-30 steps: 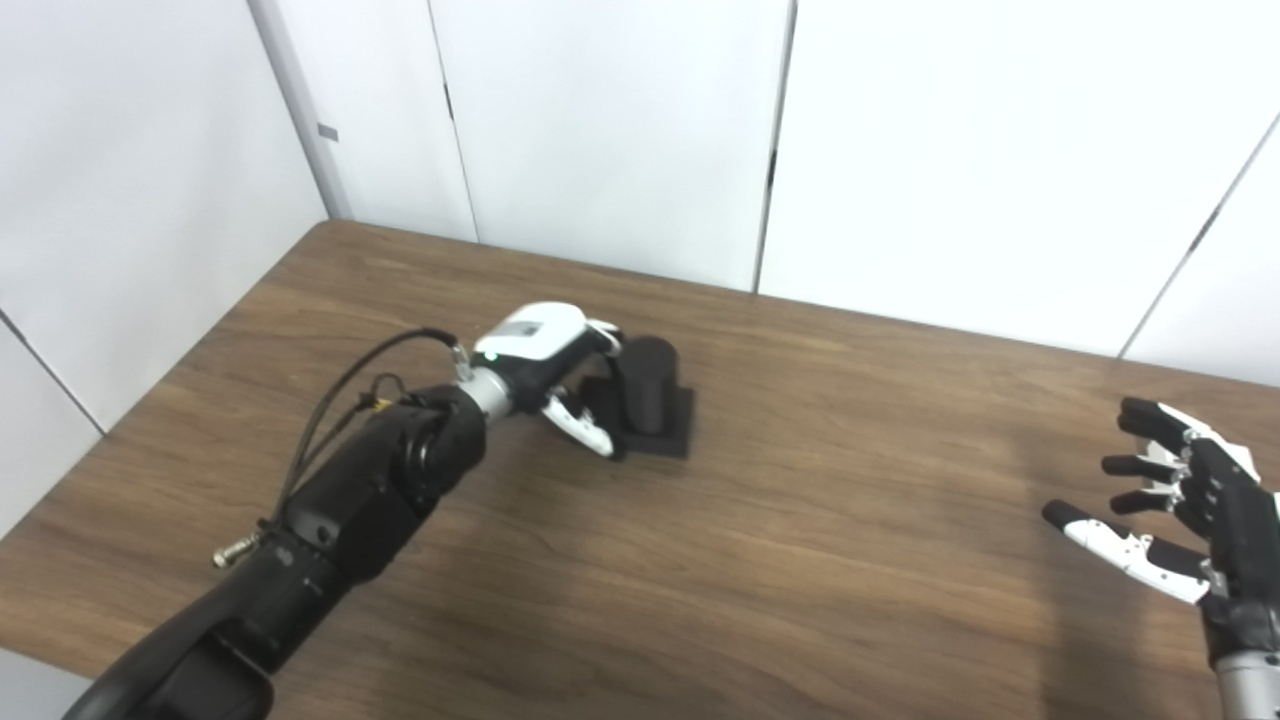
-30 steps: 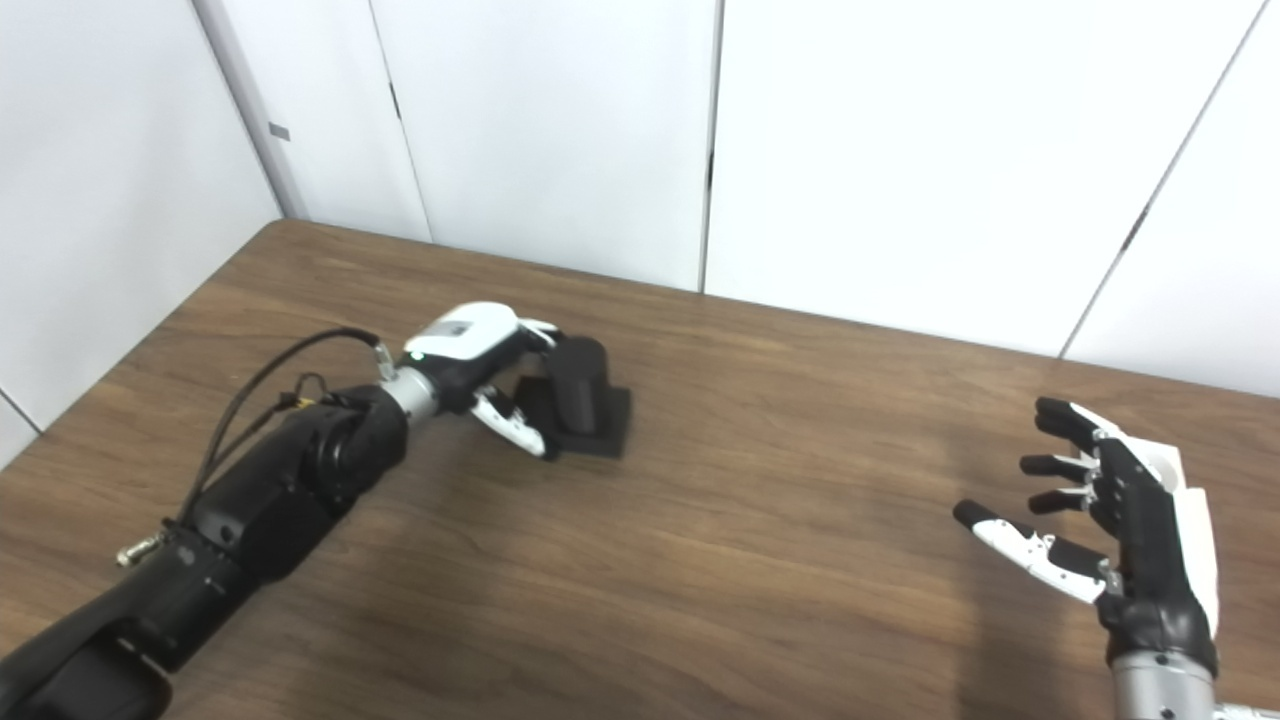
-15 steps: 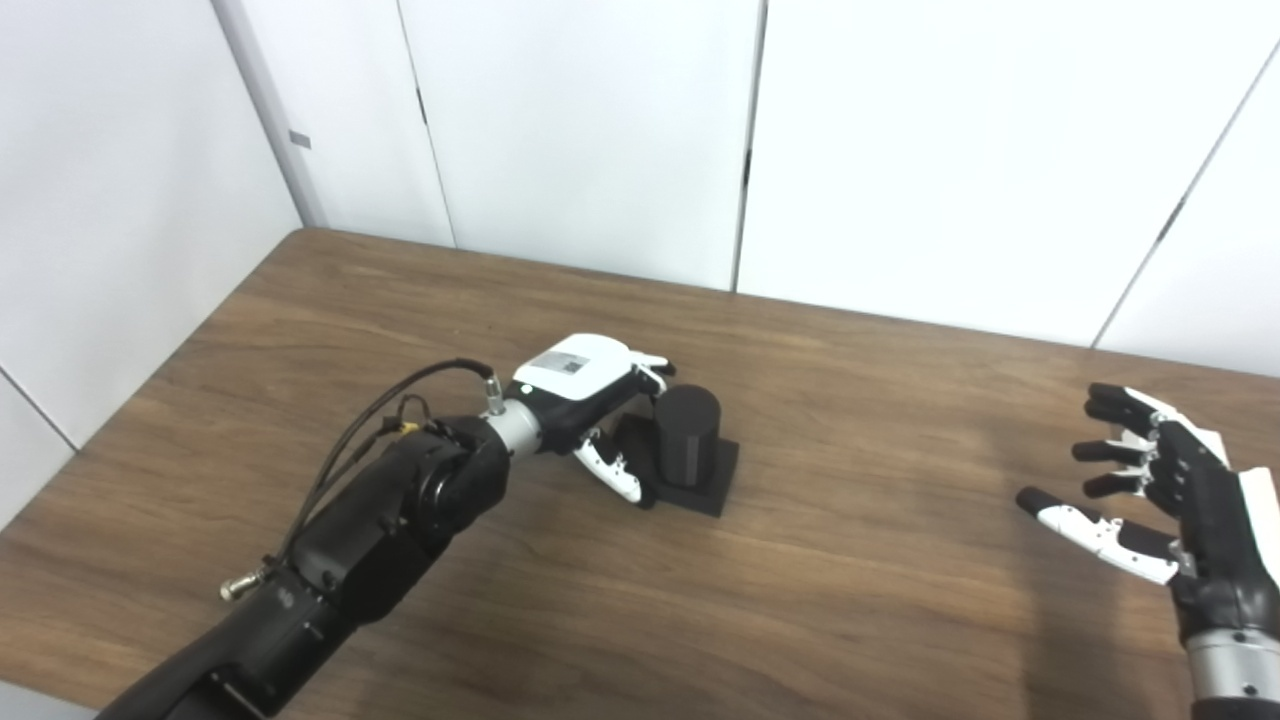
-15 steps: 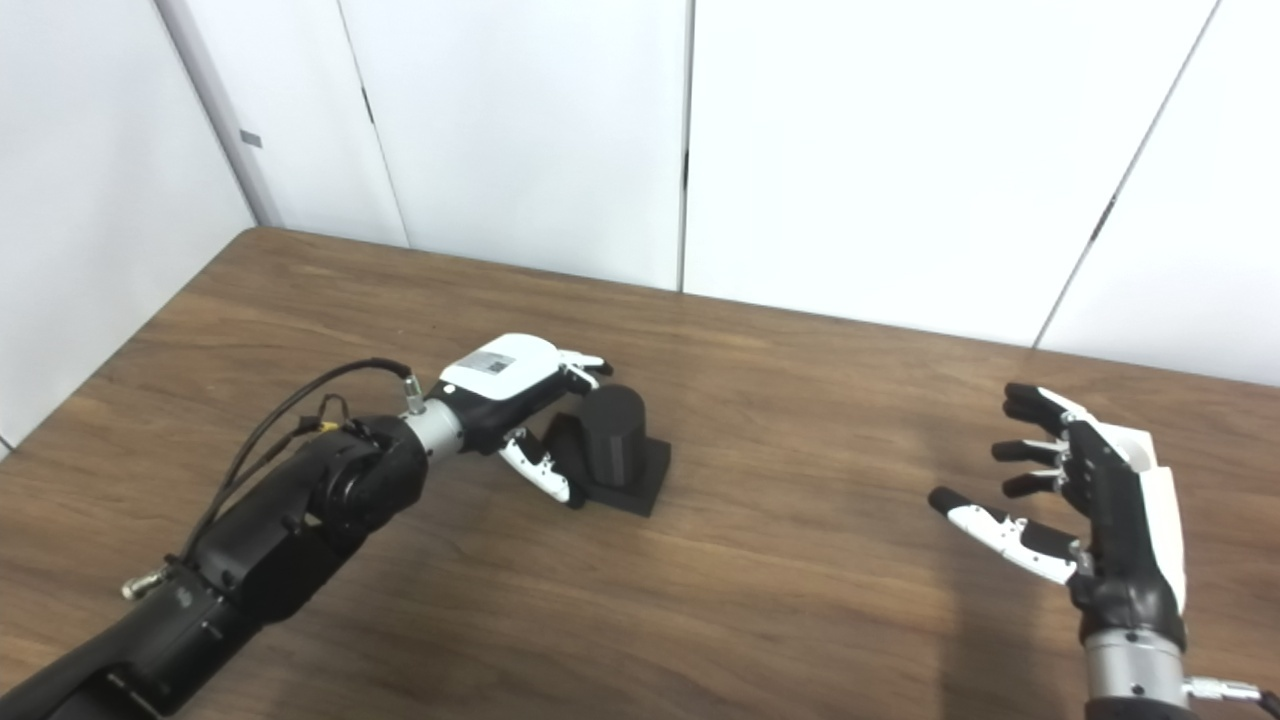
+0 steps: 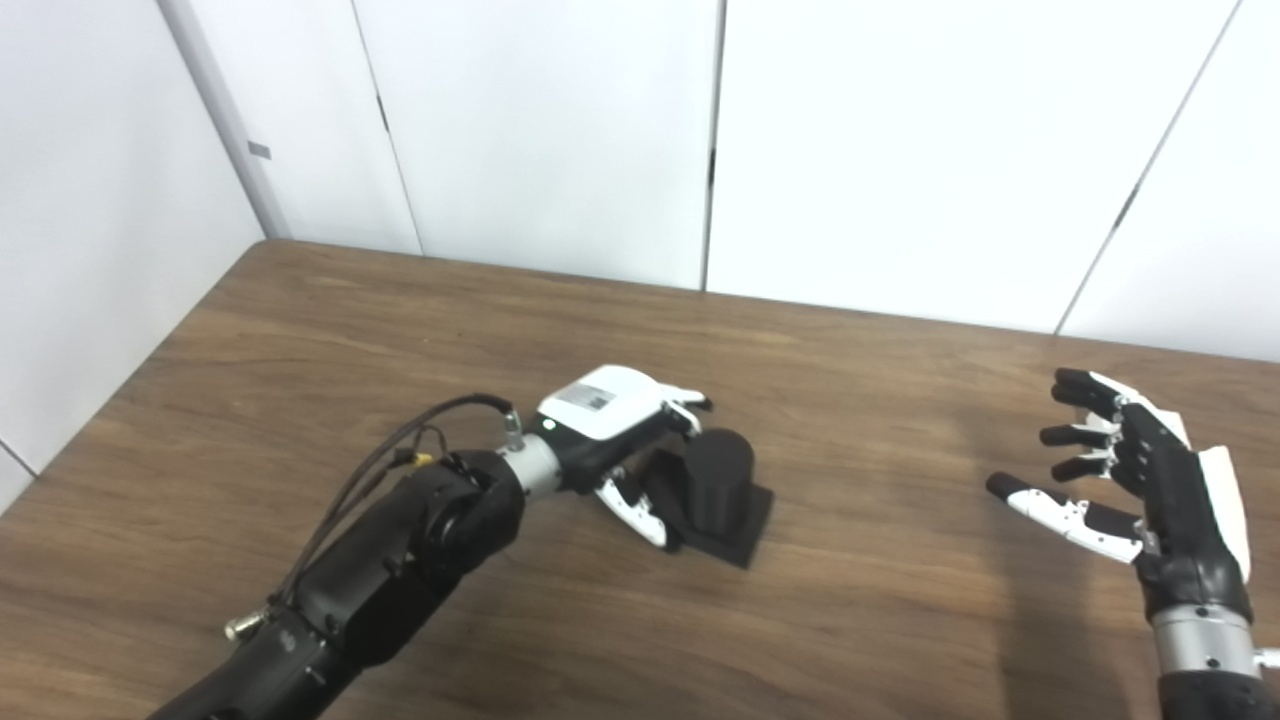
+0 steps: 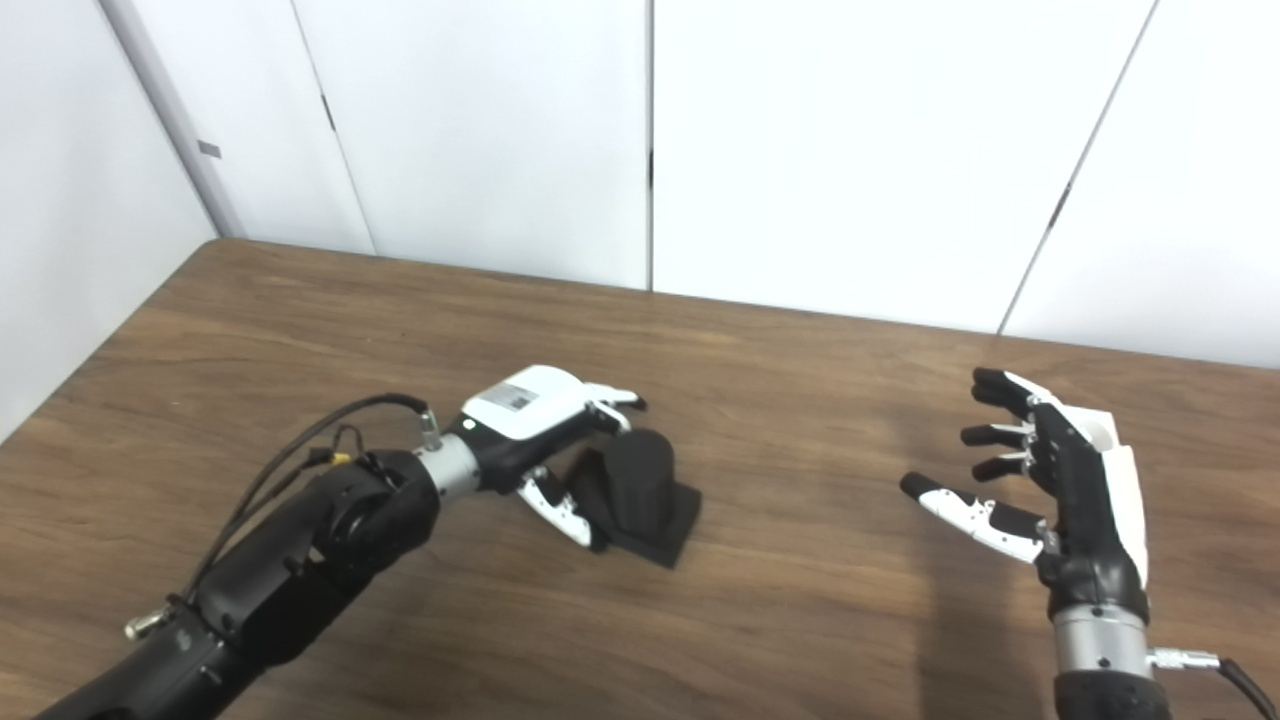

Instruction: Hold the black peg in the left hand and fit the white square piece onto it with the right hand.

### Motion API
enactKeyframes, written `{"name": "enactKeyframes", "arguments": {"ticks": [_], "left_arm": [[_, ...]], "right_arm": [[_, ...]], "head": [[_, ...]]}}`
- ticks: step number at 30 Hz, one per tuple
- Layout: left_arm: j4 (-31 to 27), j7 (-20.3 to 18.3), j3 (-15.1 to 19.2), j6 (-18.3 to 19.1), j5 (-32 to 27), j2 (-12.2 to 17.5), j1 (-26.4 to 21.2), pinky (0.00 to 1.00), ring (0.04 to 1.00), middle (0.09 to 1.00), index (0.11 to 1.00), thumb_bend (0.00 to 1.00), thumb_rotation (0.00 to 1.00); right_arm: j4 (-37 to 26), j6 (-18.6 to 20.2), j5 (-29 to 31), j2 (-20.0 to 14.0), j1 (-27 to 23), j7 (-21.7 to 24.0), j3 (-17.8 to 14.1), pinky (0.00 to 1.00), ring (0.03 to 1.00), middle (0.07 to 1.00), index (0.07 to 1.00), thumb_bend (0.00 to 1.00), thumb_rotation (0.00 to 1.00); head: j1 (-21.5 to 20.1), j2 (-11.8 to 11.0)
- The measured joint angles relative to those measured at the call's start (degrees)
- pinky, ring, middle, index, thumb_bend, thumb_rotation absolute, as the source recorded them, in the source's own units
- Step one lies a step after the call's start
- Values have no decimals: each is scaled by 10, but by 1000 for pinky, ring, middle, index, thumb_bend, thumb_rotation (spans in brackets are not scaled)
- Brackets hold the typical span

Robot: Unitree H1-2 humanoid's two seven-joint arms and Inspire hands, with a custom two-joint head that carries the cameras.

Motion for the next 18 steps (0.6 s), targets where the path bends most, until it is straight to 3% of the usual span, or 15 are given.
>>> {"name": "enactKeyframes", "arguments": {"ticks": [10, 18], "left_arm": [[-2, -1, -27, -18, 8, -13, -3, 836, 912, 918, 491, 524, 70], [-1, 3, -39, -30, 24, -13, -7, 840, 894, 920, 491, 524, 70]], "right_arm": [[3, -14, -1, 0, -1, -2, 2, 482, 629, 767, 762, 631, 0], [3, -13, -2, 2, -1, -2, 4, 478, 627, 771, 768, 623, 16]], "head": [[-29, 4], [-78, 4]]}}
